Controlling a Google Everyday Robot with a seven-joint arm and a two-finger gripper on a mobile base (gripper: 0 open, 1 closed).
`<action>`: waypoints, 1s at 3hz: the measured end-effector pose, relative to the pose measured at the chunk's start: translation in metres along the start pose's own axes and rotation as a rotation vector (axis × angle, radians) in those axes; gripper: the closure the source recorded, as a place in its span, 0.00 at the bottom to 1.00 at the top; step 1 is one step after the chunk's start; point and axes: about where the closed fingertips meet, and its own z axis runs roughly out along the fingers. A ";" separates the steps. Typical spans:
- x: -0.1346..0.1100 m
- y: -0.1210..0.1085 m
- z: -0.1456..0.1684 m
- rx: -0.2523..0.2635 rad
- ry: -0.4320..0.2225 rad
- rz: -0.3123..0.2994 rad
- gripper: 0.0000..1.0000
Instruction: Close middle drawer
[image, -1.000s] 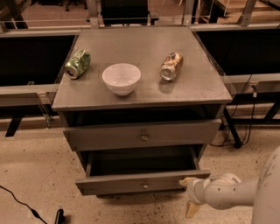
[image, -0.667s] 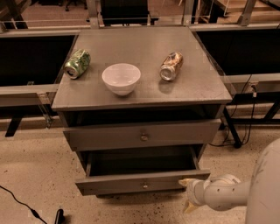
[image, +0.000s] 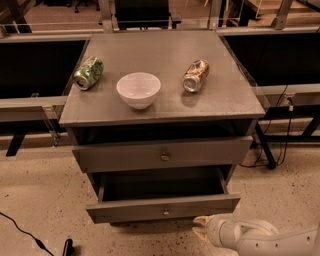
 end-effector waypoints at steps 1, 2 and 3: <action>-0.005 -0.005 -0.015 0.085 -0.103 0.020 0.87; 0.008 -0.027 -0.030 0.132 -0.121 -0.035 1.00; 0.031 -0.046 -0.028 0.125 -0.126 -0.056 1.00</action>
Offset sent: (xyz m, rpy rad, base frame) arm 0.0276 -0.0675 0.0428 0.0523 -0.2023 0.0605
